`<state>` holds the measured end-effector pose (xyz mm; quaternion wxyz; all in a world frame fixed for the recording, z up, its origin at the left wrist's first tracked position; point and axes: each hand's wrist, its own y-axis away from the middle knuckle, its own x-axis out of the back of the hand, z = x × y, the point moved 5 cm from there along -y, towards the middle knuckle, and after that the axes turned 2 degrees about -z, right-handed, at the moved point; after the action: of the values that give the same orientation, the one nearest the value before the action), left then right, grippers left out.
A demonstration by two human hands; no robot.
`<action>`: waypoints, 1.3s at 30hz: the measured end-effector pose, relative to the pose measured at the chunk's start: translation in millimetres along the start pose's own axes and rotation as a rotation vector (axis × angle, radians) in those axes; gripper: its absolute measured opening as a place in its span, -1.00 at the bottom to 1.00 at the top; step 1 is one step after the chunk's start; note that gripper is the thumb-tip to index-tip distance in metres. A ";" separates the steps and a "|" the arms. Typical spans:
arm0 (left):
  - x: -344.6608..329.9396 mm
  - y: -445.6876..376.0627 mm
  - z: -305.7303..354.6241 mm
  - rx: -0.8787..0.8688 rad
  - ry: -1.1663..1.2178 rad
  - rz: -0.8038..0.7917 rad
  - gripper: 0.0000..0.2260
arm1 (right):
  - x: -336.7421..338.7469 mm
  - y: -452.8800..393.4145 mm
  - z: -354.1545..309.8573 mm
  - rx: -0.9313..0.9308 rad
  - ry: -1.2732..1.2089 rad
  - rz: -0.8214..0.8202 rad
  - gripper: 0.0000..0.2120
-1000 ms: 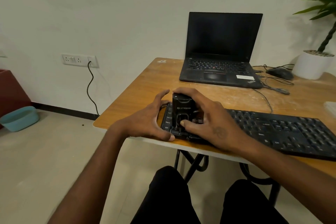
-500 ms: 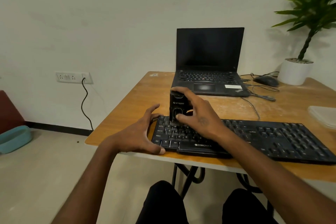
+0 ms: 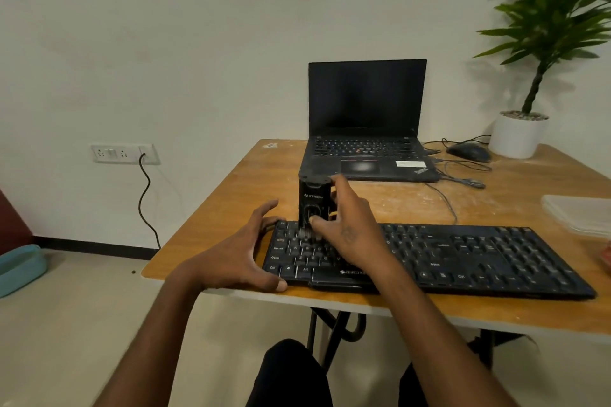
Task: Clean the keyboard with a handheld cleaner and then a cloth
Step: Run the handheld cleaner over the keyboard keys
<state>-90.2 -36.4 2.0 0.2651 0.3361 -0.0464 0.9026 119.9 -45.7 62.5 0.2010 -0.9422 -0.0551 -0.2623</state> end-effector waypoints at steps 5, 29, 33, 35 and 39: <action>-1.0 0.0 4.3 0.009 -0.002 0.006 0.23 | 2.3 -8.0 2.0 -0.024 -0.090 0.002 -0.50; 3.3 2.4 7.1 0.009 0.022 -0.017 0.16 | 20.6 3.9 0.8 0.024 -0.101 0.003 -0.51; 2.7 2.7 7.3 0.006 0.017 -0.010 0.15 | 19.0 46.5 -6.3 0.043 -0.168 -0.065 -0.51; 2.7 3.8 8.0 -0.006 0.018 -0.007 0.14 | 16.9 58.0 -7.2 0.050 -0.177 -0.094 -0.49; 2.7 6.7 12.6 -0.041 0.019 -0.015 0.07 | 16.1 50.3 -2.1 0.033 -0.178 -0.076 -0.46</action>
<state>-88.0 -44.2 14.0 0.2792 0.3224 -0.0597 0.9025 143.2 -92.5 54.9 0.2009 -0.9556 -0.1126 -0.1838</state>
